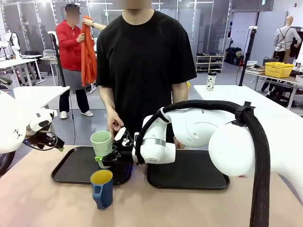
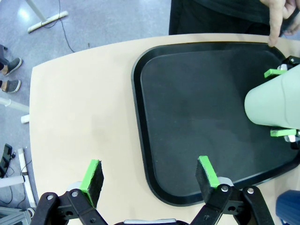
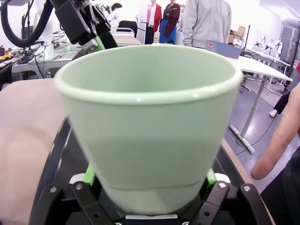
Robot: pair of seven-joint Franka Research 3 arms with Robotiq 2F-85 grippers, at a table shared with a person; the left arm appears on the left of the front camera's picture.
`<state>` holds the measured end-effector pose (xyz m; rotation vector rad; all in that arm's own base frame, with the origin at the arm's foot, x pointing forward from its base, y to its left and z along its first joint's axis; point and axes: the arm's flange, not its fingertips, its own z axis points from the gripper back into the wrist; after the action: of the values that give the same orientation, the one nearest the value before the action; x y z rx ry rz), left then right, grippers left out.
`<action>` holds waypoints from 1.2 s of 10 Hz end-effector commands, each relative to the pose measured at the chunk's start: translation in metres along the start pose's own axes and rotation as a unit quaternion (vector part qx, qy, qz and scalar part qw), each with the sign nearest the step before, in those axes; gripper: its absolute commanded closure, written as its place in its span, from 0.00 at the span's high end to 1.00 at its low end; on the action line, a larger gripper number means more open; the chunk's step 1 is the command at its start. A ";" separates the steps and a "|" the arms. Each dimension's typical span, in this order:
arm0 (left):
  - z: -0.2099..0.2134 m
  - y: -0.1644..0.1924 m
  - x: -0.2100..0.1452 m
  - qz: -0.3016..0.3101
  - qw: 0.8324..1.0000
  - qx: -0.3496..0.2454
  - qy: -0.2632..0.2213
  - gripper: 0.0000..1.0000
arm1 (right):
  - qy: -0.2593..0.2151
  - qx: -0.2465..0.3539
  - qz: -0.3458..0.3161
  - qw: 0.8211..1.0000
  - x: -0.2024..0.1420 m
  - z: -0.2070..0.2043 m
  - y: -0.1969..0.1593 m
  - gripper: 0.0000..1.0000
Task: Sort and store the cups by type.
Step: Place the picked Reusable plastic cup into the Flat Tray indicated by the person.
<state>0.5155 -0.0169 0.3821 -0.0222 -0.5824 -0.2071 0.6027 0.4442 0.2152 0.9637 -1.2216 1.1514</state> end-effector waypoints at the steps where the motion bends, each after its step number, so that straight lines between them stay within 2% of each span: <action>1: 0.001 0.000 0.000 0.000 1.000 0.000 -0.001 1.00 | 0.011 -0.008 -0.007 1.000 0.004 0.004 0.002 1.00; 6: 0.001 0.000 0.000 0.000 1.000 0.000 -0.001 1.00 | 0.027 -0.017 -0.015 0.999 0.010 0.024 0.002 1.00; 8: 0.001 0.000 0.000 0.000 1.000 0.000 -0.001 1.00 | 0.054 -0.024 -0.020 0.998 0.010 0.033 0.005 1.00; 12: 0.001 0.000 0.000 0.000 1.000 0.000 -0.001 1.00 | 0.068 -0.052 -0.025 0.996 0.013 0.066 0.002 1.00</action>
<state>0.5155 -0.0168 0.3821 -0.0222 -0.5823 -0.2070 0.5984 0.3965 0.2276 0.8357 -1.1449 1.1165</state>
